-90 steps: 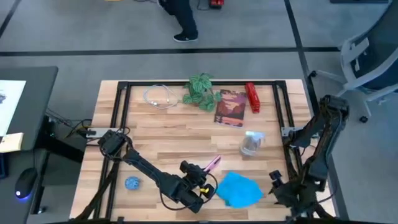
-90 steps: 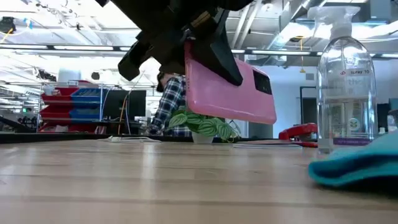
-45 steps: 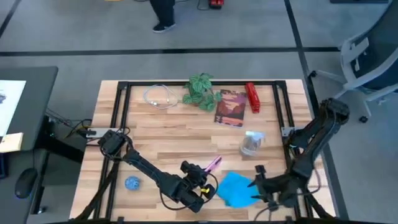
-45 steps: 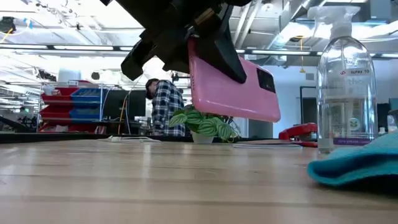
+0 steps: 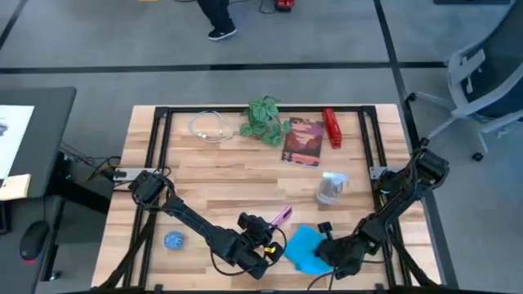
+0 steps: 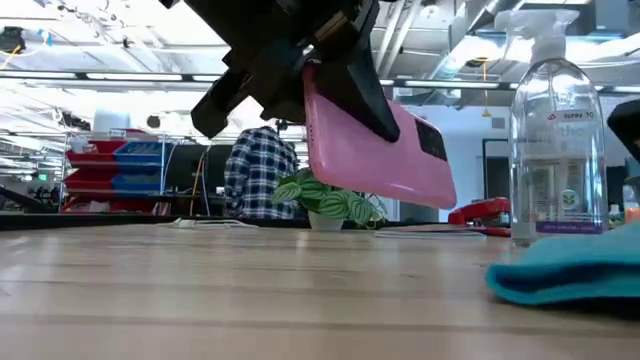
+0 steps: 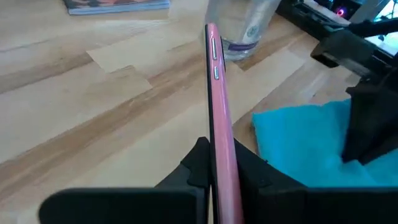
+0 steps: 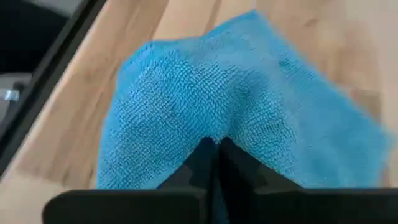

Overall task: Apply microfiber cloth
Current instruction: Wipe the back and front of the pink cellphone with the blue microfiber cloth

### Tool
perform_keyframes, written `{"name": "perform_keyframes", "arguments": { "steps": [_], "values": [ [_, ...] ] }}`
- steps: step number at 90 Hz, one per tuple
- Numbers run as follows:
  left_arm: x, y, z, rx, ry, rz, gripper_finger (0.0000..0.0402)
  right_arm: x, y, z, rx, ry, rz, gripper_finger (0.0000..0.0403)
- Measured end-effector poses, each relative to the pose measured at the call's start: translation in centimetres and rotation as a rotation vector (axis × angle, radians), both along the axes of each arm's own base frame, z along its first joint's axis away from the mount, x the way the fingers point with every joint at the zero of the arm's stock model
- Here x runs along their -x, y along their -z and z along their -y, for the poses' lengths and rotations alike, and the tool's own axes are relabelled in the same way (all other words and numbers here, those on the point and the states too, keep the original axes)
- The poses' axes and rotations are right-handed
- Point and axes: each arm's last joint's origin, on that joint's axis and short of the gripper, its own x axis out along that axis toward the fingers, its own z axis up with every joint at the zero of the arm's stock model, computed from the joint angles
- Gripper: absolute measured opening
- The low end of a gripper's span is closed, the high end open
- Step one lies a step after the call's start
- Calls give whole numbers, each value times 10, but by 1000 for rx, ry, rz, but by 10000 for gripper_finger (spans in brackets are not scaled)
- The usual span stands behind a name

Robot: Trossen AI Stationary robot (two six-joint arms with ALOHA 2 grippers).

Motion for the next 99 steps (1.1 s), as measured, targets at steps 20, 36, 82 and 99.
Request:
{"name": "perform_keyframes", "arguments": {
  "steps": [20, 36, 82, 99],
  "values": [
    [-9, -9, 6, -8, 62, 74, 11, 8, -45, 8, 3, 257, 308, 0],
    [-14, -14, 9, -18, 94, 119, 11, 12, -69, 18, 73, 371, 457, 0],
    [-24, -32, 16, -66, 166, 249, 11, -27, -57, -2, 262, 309, 633, 0],
    [-25, -32, 16, -68, 175, 246, 11, -31, -59, -2, 239, 236, 639, 0]
  ]
}}
